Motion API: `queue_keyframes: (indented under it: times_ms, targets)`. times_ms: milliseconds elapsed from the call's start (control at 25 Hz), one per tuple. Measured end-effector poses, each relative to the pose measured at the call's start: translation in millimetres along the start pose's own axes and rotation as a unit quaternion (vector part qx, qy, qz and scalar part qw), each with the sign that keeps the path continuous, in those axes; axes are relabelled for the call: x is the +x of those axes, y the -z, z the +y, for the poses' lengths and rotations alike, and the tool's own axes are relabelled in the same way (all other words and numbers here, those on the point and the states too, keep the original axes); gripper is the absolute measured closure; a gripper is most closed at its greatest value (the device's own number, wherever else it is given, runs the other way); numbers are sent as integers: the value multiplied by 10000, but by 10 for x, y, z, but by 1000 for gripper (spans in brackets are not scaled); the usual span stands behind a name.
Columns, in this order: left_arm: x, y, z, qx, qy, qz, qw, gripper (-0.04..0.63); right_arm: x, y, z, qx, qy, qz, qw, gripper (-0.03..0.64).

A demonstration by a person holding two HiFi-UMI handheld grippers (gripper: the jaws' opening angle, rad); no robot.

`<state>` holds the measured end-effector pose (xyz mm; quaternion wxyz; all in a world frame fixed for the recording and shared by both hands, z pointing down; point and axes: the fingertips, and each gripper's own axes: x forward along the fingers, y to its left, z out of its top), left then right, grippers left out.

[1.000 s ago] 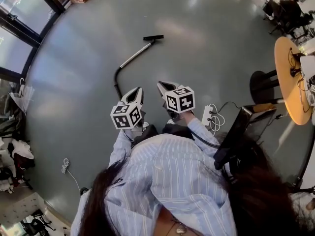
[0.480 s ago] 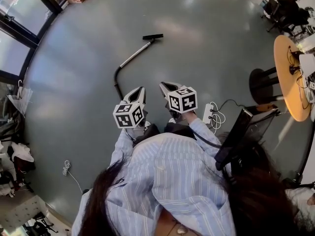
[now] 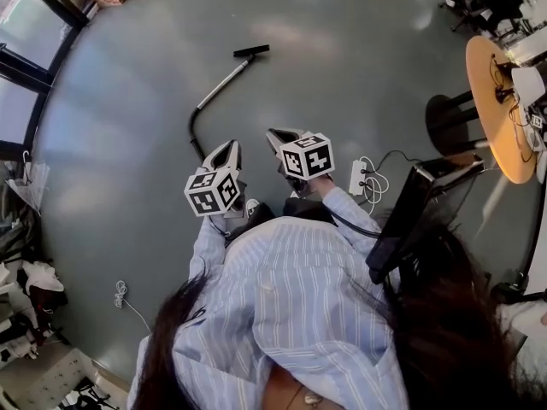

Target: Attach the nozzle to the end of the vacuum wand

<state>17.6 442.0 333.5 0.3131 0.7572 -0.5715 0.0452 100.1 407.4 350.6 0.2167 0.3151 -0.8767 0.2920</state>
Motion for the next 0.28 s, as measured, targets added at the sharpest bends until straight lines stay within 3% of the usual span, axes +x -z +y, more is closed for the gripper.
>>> queue_keyframes:
  times_ms: [280]
  targets:
    - [20, 18, 99, -96, -18, 21, 10000, 589, 91, 16, 13, 25, -24, 38, 10000, 611]
